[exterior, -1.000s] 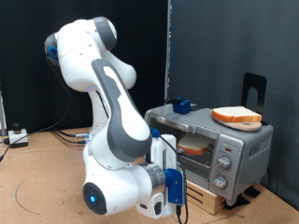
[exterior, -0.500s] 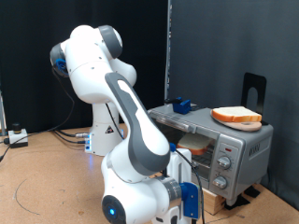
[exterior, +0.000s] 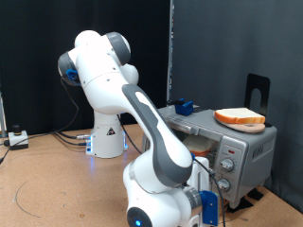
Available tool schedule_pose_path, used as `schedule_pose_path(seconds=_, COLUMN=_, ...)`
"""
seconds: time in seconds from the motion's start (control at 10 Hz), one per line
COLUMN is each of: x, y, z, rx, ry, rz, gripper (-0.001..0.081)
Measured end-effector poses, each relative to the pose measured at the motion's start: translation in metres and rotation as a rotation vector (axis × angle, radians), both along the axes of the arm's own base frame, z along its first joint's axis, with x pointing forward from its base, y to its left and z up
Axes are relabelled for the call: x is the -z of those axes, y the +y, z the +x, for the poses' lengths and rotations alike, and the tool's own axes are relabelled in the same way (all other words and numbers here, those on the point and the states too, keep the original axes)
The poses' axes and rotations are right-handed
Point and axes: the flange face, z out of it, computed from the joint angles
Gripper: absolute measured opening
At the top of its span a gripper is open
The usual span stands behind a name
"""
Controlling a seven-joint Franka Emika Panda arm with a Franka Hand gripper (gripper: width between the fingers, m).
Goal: Make a piece of toast with the oven
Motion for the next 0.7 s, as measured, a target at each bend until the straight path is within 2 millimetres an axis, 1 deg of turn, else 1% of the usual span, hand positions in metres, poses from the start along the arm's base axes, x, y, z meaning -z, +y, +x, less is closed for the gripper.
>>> schedule_pose_path(seconds=0.2, x=0.001, y=0.024, z=-0.001, rx=-0.014, ry=-0.001, rz=0.007, gripper=0.0805)
schedule_pose_path(seconds=0.3, x=0.001, y=0.033, z=-0.001, rx=-0.010, ry=-0.001, rz=0.008, gripper=0.0805)
schedule_pose_path(seconds=0.5, x=0.002, y=0.035, z=0.000, rx=-0.001, ry=0.004, rz=0.011, gripper=0.0805)
schedule_pose_path(seconds=0.6, x=0.002, y=0.035, z=0.000, rx=0.001, ry=0.008, rz=0.010, gripper=0.0701)
schedule_pose_path(seconds=0.7, x=0.002, y=0.036, z=-0.001, rx=0.000, ry=0.013, rz=0.009, gripper=0.0701)
